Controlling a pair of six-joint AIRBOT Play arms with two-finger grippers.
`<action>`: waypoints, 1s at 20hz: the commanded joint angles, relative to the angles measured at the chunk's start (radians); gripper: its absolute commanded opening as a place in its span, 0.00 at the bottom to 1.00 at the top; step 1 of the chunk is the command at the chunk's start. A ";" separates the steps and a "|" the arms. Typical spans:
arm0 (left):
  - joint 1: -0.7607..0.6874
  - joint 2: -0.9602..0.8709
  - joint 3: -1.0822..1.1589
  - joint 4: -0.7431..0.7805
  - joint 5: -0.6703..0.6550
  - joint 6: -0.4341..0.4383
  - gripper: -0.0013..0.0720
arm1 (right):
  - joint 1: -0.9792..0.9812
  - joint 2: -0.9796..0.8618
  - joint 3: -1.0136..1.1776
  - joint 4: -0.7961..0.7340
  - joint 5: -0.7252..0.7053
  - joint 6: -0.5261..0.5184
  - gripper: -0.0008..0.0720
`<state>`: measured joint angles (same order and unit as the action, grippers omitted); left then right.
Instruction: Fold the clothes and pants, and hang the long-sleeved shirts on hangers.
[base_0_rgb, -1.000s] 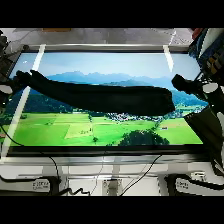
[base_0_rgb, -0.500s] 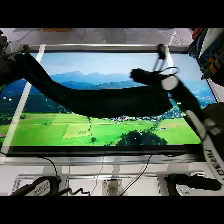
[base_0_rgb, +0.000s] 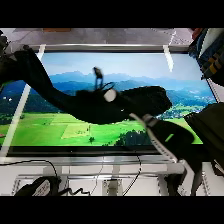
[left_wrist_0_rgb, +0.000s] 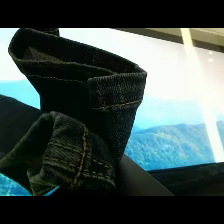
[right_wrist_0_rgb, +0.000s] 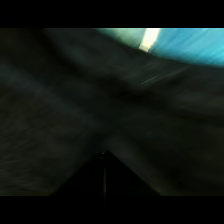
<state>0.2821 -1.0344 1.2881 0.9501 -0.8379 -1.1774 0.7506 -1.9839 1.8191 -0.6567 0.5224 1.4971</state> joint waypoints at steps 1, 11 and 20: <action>0.000 -0.013 -0.001 -0.028 -0.013 -0.005 0.06 | 0.113 -0.126 0.123 0.104 0.040 0.015 0.06; 0.000 -0.141 -0.002 -0.047 -0.183 -0.005 0.06 | 0.014 -0.115 0.130 -0.071 0.163 0.011 0.06; -0.221 -0.324 -0.071 -0.047 -0.378 -0.116 0.06 | -0.357 0.018 0.130 -0.069 0.388 0.013 0.06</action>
<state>0.1474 -1.3022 1.2449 0.9035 -1.1656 -1.2316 0.4923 -2.0117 1.9480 -0.7238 0.8146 1.5108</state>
